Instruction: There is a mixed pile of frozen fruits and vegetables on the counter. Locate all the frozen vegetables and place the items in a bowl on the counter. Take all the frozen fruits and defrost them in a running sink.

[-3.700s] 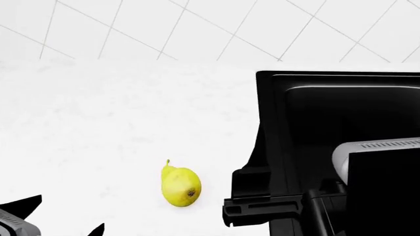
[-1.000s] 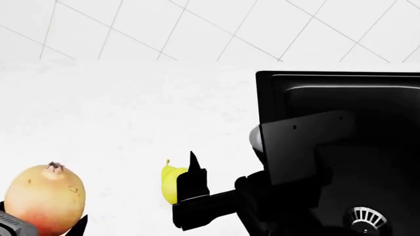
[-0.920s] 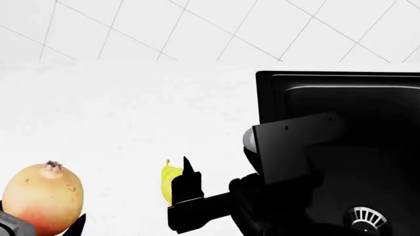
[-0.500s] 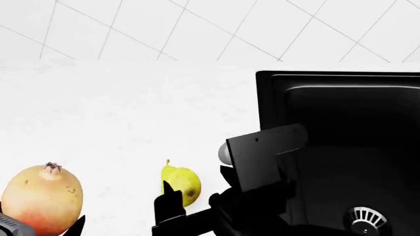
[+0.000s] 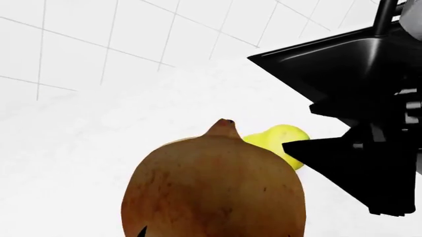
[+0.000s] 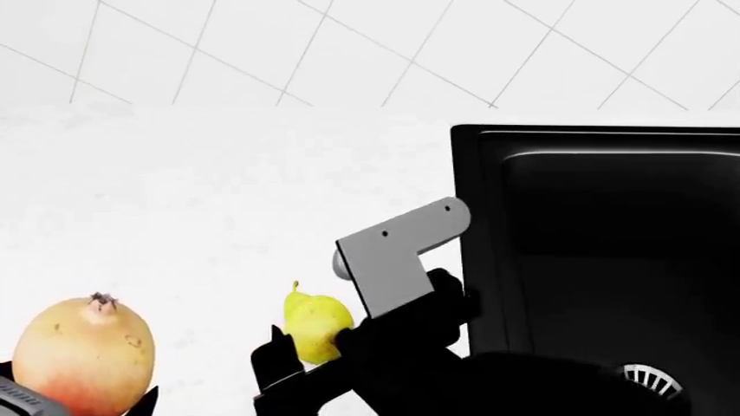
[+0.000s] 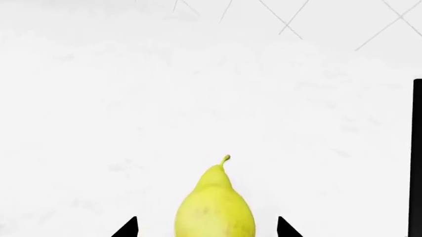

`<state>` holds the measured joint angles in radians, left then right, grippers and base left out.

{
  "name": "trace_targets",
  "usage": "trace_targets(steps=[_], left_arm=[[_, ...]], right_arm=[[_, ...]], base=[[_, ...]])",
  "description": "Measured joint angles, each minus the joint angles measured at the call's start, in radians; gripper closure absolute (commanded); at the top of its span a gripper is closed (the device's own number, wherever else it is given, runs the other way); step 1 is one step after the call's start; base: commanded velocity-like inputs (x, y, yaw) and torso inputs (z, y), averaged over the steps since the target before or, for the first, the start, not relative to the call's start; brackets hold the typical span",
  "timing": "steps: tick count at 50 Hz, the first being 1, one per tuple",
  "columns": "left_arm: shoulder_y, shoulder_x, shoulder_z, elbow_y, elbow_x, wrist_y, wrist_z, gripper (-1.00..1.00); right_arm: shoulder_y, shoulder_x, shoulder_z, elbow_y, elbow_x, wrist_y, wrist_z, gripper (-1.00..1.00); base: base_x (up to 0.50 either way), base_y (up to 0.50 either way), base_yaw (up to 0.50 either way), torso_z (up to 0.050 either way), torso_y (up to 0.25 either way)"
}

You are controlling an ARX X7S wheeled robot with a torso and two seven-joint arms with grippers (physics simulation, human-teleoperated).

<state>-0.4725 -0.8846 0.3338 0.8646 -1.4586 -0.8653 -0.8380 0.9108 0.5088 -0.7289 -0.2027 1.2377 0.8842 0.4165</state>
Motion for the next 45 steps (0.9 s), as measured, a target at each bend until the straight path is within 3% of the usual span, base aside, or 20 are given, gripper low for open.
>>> trace_targets(steps=[34,35,45], left_arm=[[0.016,-0.016,0.001,0.006,0.008,0.01,0.013,1.0],[0.018,-0.018,0.0,0.006,0.008,0.011,0.014,1.0],[0.023,-0.02,-0.001,0.009,0.011,0.015,0.015,1.0]], right_arm=[[0.042,-0.1,-0.116,0.261,-0.15,-0.053,-0.184,-1.0],[0.041,-0.1,-0.117,0.261,-0.152,-0.054,-0.185,1.0],[0.032,-0.087,-0.098,0.22,-0.135,-0.07,-0.143,1.0]], base=[[0.0,0.0,0.0,0.0,0.0],[0.0,0.0,0.0,0.0,0.01],[0.0,0.0,0.0,0.0,0.0]])
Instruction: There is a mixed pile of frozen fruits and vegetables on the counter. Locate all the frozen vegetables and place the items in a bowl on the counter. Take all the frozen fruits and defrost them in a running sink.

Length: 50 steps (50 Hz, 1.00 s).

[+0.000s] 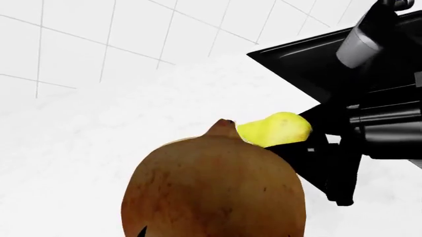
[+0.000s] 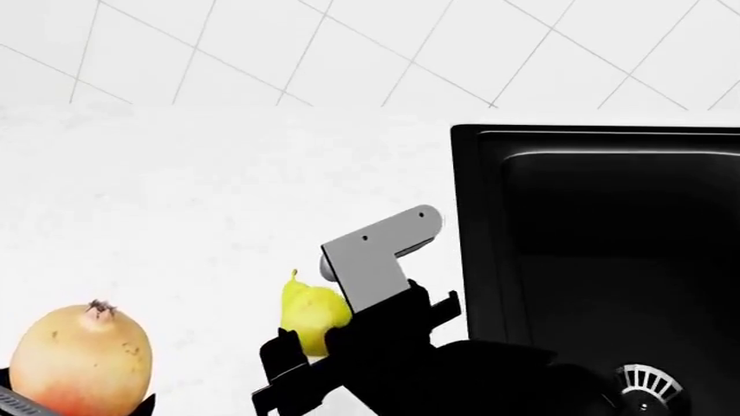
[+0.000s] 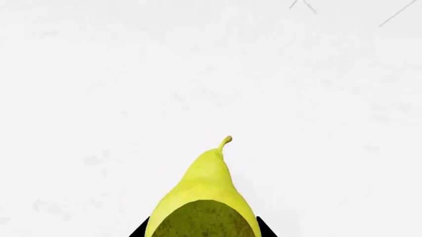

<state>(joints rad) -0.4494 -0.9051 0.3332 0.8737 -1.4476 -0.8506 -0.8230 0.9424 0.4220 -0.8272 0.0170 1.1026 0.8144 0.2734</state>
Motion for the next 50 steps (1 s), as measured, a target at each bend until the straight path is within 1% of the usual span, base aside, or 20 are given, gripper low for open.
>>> trace_targets(steps=[15,29,38,50], left_arm=[[-0.017,0.006,0.006,-0.003,-0.008,-0.003,-0.004,1.0],[-0.026,0.003,0.003,-0.005,-0.015,0.002,-0.006,1.0],[-0.029,-0.011,-0.007,0.001,-0.027,0.007,-0.009,1.0],[-0.064,-0.007,0.002,0.002,-0.055,-0.004,-0.025,1.0]], right_arm=[[-0.014,0.073,0.069,-0.151,0.044,-0.028,0.082,1.0],[-0.017,0.165,0.151,-0.291,0.126,-0.014,0.197,1.0],[-0.041,0.196,0.185,-0.333,0.156,-0.023,0.255,1.0],[-0.064,0.219,0.206,-0.36,0.171,-0.035,0.293,1.0]], base=[[0.0,0.0,0.0,0.001,0.0],[0.0,0.0,0.0,0.0,0.001],[0.0,-0.5,0.0,0.0,0.0],[0.0,-0.47,0.0,0.0,0.0]])
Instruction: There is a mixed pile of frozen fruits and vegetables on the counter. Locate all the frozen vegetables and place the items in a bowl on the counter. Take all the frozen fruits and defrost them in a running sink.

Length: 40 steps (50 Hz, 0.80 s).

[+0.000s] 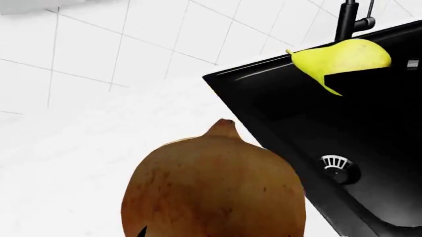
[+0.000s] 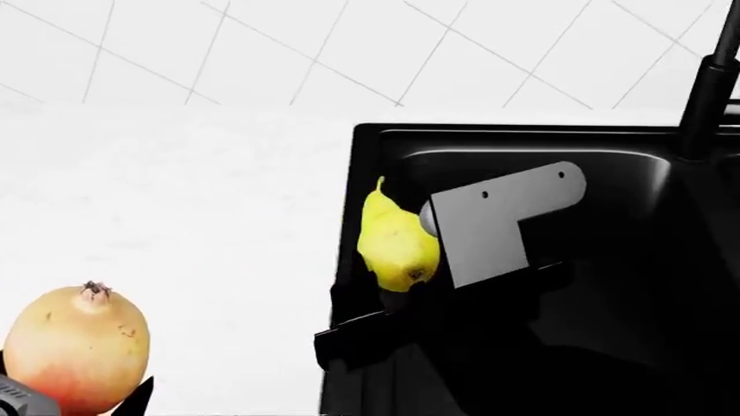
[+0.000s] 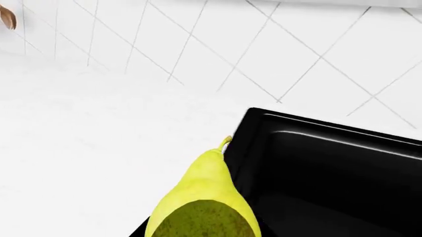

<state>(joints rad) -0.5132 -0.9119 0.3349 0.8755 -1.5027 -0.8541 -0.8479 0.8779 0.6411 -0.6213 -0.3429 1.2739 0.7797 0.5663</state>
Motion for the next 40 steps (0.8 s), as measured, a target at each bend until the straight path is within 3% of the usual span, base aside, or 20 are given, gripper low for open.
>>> trace_targets(steps=[20,40], left_arm=[[-0.026,0.008,0.012,-0.002,-0.014,-0.007,-0.008,1.0],[-0.017,-0.003,0.007,0.001,-0.009,0.003,0.002,1.0]], right_arm=[[0.001,-0.004,-0.009,-0.002,-0.002,0.003,0.007,1.0],[-0.002,-0.016,-0.039,-0.002,-0.045,-0.009,-0.019,1.0]], base=[[0.0,-0.49,0.0,0.001,0.001],[0.2,-0.15,0.0,0.0,0.001]])
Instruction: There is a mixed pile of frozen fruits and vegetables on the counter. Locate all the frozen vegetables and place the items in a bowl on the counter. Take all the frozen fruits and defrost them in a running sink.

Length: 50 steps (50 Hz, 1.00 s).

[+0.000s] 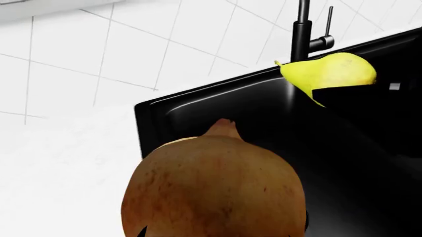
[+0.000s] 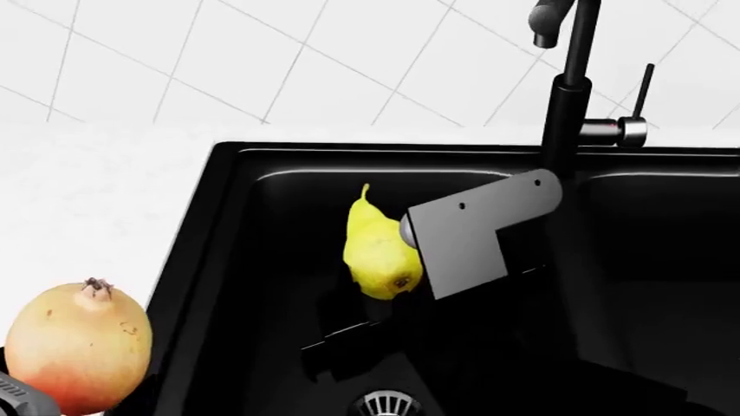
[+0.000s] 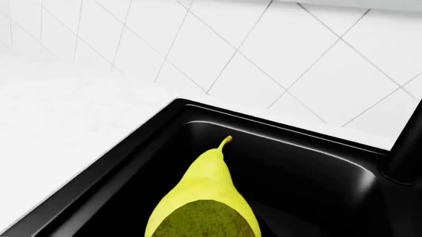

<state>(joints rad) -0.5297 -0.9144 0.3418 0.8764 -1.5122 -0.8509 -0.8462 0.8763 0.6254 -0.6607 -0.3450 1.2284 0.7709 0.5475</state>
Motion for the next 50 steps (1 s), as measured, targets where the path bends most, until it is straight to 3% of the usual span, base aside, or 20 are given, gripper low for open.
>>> trace_targets(steps=[19,50], left_arm=[[-0.021,-0.001,0.004,0.006,-0.02,-0.003,-0.02,1.0],[-0.028,-0.01,0.007,0.022,-0.036,0.0,-0.028,1.0]], right_arm=[[0.047,-0.057,-0.048,0.089,0.016,0.049,-0.058,1.0],[0.114,-0.256,-0.231,0.52,-0.157,0.002,-0.349,1.0]], base=[[0.05,-0.01,0.0,0.001,0.001],[0.0,0.0,0.0,0.0,0.0]])
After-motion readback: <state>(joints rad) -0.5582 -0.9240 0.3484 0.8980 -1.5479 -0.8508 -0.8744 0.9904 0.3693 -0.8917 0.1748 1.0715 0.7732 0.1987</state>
